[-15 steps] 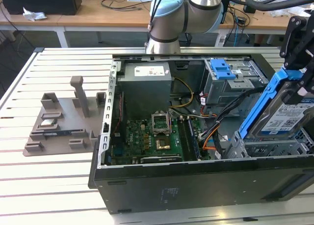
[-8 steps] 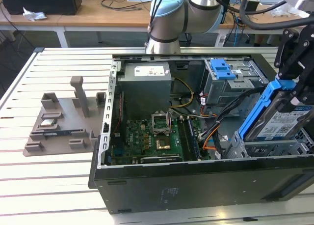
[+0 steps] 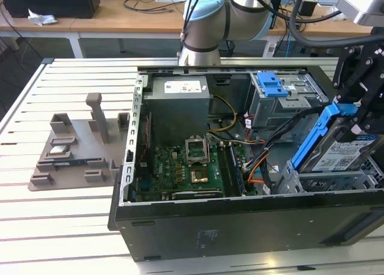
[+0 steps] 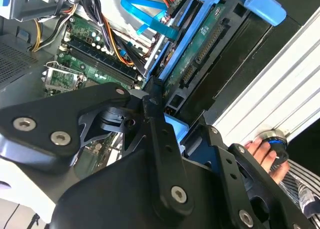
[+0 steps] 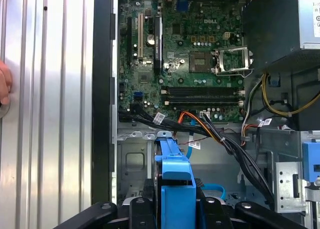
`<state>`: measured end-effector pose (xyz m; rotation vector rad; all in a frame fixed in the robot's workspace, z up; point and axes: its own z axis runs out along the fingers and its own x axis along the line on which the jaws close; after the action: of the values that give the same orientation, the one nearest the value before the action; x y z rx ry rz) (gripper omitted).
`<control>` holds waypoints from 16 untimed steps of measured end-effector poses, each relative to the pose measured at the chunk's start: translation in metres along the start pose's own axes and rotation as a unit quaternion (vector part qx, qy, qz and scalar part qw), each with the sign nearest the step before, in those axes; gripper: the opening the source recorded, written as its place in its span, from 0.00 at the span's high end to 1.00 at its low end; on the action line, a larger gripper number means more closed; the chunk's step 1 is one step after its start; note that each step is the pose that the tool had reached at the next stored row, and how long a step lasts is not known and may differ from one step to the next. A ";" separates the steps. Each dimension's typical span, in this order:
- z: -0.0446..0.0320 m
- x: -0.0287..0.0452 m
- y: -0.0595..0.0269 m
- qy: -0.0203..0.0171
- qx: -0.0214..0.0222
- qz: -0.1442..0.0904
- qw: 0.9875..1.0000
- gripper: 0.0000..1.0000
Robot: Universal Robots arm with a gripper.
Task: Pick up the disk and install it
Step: 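Insert the disk into the insertion slot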
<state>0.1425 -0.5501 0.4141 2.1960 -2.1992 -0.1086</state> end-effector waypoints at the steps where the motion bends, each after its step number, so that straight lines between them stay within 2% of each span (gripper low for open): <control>1: 0.0001 0.0000 0.0000 0.000 0.000 0.000 1.000 0.63; 2: 0.0001 0.0000 0.0000 0.000 0.000 0.000 1.000 0.62; 3: 0.0001 0.0000 0.0000 0.000 0.000 0.000 1.000 0.55; 8: 0.0002 0.0000 0.0000 0.000 0.000 0.000 1.000 0.57; 10: 0.0003 0.0000 0.0000 0.000 0.000 0.000 1.000 0.70; 11: 0.0003 0.0000 0.0000 0.000 0.000 0.000 1.000 0.70; 12: 0.0003 0.0000 0.0000 0.000 0.000 0.000 1.000 0.82; 13: 0.0003 0.0000 0.0000 0.000 0.000 0.000 1.000 0.82; 14: 0.0004 0.0000 0.0000 0.000 0.000 0.000 1.000 0.88; 16: 0.0004 0.0000 0.0000 0.000 0.000 0.000 1.000 0.89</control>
<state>0.1425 -0.5501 0.4137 2.1961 -2.1993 -0.1089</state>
